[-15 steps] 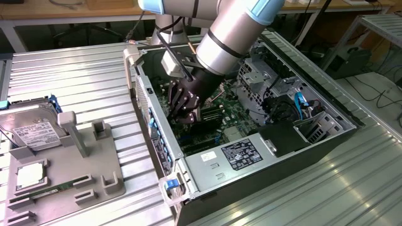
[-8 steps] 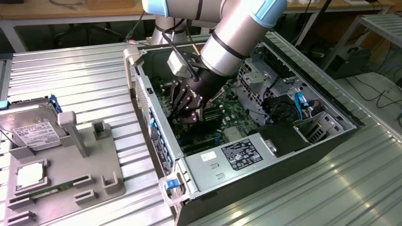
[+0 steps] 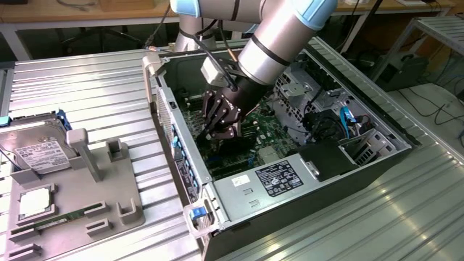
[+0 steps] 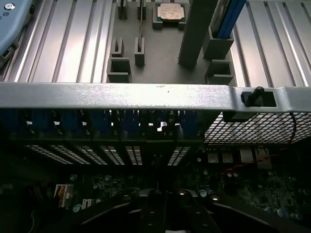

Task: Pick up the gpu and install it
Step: 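Press down on the gpu until it lock into place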

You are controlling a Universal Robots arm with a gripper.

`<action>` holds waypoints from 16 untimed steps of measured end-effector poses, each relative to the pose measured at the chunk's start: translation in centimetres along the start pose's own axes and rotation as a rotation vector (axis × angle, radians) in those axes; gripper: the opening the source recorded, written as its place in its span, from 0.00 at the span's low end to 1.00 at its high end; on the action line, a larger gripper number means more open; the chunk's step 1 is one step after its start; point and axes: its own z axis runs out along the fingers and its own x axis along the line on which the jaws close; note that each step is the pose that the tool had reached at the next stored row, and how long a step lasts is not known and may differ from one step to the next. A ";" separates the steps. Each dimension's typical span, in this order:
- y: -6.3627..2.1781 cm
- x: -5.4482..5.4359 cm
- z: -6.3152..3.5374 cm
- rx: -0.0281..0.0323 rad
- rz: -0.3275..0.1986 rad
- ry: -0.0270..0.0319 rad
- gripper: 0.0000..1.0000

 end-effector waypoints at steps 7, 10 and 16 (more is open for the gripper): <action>0.56 -0.2 -1.26 0.0228 -0.001 0.0007 0.11; 0.88 -0.2 -1.96 0.0260 -0.001 0.0007 0.11; 1.11 -0.2 -2.52 0.0277 -0.001 0.0007 0.11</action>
